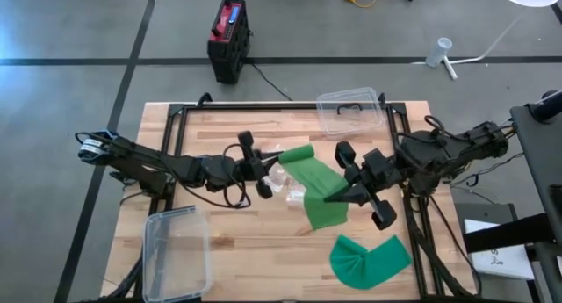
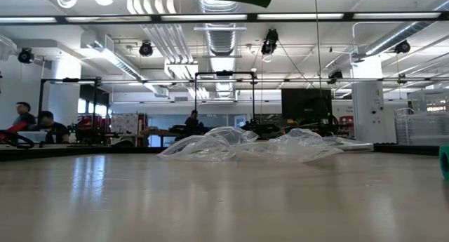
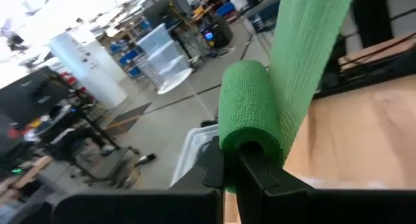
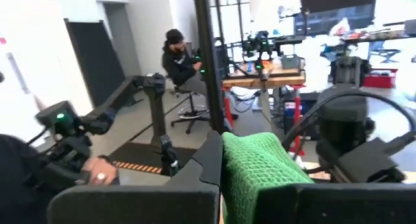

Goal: Roll bandage
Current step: Roll the green bandage

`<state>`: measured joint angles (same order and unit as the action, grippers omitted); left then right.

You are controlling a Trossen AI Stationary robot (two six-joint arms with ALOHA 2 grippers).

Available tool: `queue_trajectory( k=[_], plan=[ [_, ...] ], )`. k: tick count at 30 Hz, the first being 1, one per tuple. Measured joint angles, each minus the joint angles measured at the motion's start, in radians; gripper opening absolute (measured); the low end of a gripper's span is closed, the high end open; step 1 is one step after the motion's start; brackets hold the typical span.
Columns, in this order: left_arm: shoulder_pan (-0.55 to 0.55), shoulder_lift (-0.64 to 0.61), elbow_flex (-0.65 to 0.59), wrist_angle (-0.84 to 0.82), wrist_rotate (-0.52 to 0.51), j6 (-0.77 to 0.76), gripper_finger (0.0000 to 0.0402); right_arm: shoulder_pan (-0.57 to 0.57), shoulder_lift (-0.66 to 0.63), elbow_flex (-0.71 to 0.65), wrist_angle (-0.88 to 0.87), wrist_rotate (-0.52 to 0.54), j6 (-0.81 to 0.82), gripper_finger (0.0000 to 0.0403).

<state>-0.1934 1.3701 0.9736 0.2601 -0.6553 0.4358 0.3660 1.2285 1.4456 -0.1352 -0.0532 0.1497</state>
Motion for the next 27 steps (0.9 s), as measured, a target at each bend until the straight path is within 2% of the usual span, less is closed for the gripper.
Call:
queue_trajectory(
  k=[8,16,27],
  plan=[
    [-0.020,0.006,-0.007,0.002,0.009,-0.039,0.0001,-0.070,-0.009,0.000,0.052,0.034,0.018,0.0000],
    [-0.021,0.068,-0.007,0.004,0.000,-0.056,0.0001,-0.144,-0.002,0.000,0.066,0.026,0.028,0.0000],
    [-0.043,0.141,-0.008,0.074,0.044,-0.081,0.0001,-0.245,0.005,0.000,0.057,0.023,0.119,0.0000]
  ],
)
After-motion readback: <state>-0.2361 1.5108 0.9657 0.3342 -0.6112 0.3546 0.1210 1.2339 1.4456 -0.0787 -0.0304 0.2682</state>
